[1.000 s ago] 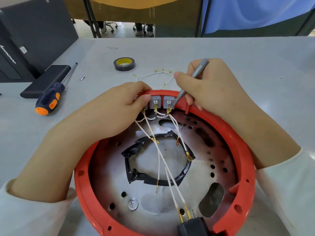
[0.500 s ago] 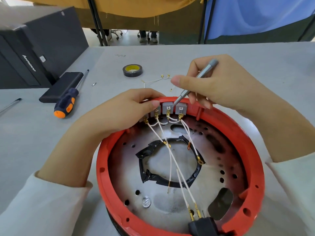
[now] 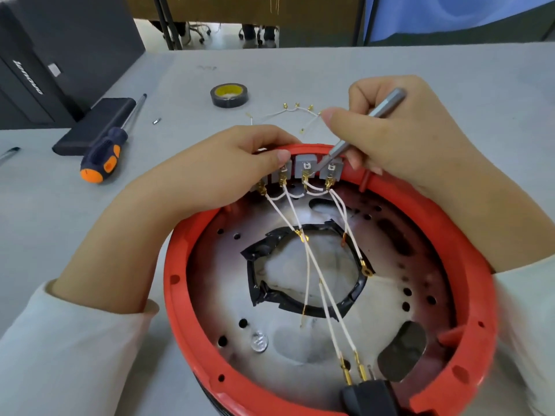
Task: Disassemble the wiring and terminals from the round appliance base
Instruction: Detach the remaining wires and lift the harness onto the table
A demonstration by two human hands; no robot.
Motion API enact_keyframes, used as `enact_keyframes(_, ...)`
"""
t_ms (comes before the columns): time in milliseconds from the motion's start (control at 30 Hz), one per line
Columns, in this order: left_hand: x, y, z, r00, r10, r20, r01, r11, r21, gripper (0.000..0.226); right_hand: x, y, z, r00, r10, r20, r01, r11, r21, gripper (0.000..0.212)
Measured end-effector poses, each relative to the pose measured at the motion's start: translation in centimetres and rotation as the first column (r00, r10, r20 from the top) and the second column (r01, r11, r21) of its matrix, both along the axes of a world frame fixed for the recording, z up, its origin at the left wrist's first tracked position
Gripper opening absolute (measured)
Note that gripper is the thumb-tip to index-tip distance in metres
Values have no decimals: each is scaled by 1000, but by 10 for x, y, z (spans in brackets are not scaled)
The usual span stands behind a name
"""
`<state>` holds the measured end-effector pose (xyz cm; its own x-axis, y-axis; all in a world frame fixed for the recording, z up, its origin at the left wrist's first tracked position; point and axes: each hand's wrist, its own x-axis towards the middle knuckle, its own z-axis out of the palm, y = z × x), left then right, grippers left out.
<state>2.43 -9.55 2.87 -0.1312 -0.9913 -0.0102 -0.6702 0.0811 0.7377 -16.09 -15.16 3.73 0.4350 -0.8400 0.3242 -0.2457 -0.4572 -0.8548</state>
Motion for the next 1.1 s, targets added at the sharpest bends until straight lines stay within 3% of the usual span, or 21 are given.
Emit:
enact_keyframes(767,0,1,1,1000,8,18,-8,1000,-11,21,0,3,0,995,15,-101,-28,991,-129,38)
enact_keyframes(1100,-1,0,0,999,16,38,-16,1000,-10,21,3,-5,1,998,15,-66,-12,999,48,39)
